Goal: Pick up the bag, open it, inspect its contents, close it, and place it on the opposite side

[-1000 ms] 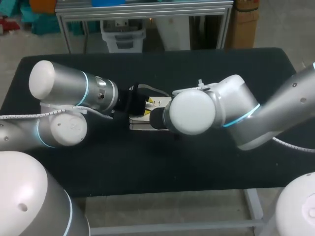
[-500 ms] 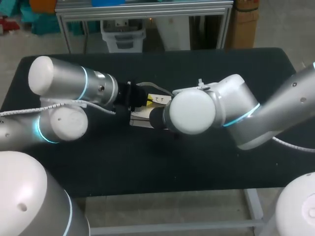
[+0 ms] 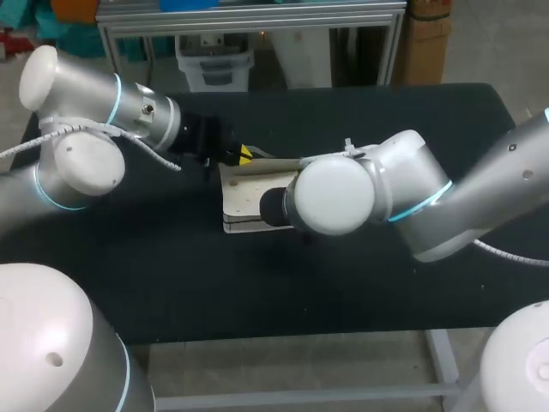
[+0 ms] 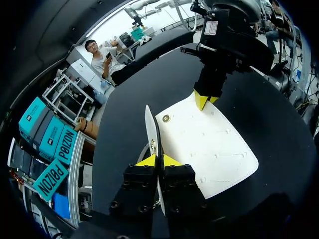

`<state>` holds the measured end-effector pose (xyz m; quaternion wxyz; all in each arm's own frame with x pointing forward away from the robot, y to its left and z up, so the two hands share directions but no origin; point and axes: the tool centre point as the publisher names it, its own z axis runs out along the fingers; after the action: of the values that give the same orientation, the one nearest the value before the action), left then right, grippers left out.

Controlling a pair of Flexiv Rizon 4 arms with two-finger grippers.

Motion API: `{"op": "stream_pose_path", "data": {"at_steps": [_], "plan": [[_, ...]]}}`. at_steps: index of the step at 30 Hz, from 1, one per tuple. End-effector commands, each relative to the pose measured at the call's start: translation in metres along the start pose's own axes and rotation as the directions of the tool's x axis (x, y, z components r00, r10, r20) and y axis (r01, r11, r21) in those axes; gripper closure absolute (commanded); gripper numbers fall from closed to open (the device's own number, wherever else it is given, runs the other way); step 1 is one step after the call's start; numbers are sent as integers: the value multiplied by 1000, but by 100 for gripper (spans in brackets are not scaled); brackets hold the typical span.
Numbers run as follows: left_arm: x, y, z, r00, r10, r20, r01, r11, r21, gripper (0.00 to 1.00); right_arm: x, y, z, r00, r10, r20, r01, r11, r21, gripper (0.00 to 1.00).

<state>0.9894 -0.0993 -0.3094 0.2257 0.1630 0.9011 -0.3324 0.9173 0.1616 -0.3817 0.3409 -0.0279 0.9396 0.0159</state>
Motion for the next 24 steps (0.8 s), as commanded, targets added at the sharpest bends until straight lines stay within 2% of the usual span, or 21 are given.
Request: {"op": "stream_pose_path", "data": {"at_steps": [1, 3, 5, 8, 13, 17, 24], "plan": [[0, 2, 6, 999, -4, -37, 3, 1000, -24, 85, 3, -1, 2, 1000, 1, 5, -1, 1000, 3, 100], [3, 4, 12, 999, -6, -39, 4, 998, -64, 68, 3, -1, 2, 1000, 1, 5, -1, 1000, 3, 100], [5, 6, 15, 999, -9, -50, 6, 998, -63, 60, 3, -1, 2, 1000, 1, 5, -1, 1000, 3, 100], [9, 7, 15, 998, -8, -57, 4, 998, -59, 53, 3, -1, 2, 1000, 1, 5, -1, 1000, 3, 100], [18, 7, 12, 999, -2, -45, 1, 1000, -30, 54, 3, -1, 2, 1000, 1, 5, -1, 1000, 3, 100], [21, 9, 21, 999, -7, -47, 6, 1000, -28, 58, 3, -1, 2, 1000, 1, 5, -1, 1000, 3, 100], [12, 17, 37, 996, -38, -75, 35, 998, -44, 61, 3, -1, 2, 1000, 1, 5, -1, 1000, 3, 100]]}}
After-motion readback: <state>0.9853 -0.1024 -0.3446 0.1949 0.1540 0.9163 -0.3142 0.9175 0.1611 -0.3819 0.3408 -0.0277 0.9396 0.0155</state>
